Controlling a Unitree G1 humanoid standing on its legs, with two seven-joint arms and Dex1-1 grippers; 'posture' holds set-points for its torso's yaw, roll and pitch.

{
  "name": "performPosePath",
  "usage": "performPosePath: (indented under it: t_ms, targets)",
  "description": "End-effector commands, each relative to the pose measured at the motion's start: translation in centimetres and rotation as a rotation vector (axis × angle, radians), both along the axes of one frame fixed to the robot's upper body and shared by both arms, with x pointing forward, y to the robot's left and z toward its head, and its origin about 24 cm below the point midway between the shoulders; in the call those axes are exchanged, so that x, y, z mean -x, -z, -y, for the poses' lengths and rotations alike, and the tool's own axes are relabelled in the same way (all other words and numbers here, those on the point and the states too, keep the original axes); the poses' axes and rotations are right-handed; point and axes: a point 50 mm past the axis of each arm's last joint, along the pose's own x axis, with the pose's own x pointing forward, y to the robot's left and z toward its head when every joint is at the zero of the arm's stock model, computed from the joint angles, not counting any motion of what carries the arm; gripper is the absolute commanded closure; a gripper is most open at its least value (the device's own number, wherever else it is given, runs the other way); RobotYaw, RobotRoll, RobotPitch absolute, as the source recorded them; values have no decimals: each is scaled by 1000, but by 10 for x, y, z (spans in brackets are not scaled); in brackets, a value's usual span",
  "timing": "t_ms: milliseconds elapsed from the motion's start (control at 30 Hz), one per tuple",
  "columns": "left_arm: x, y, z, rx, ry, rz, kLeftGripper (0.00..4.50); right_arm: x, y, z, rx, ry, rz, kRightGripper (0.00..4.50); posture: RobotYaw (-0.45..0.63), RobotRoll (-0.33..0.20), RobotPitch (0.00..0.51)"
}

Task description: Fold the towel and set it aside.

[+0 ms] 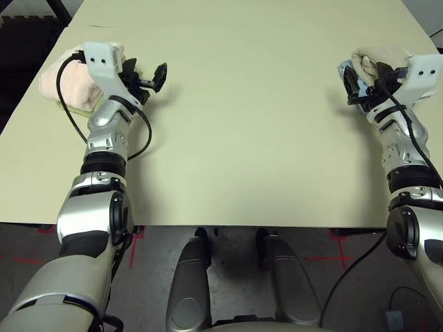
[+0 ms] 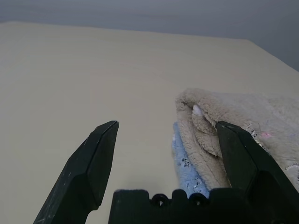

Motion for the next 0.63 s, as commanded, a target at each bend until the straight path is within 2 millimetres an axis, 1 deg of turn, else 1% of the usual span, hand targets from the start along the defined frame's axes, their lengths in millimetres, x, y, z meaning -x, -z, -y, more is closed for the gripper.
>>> performPosePath:
  t_ms: [33,167,400,633]
  targets:
    - [-1,7,2,-18,-45,-6,31,1,8,4,-30,32,-16,0,-65,0,245]
    - [-2,8,4,-38,-115,4,31,-1,11,1,-33,38,-31,0,-70,0,247]
    - [-4,7,5,-41,-146,0,31,-5,8,-5,-27,31,-32,0,-72,0,247]
    - [-4,7,0,-50,-161,-12,31,-5,6,-8,-21,23,-27,0,-55,0,237]
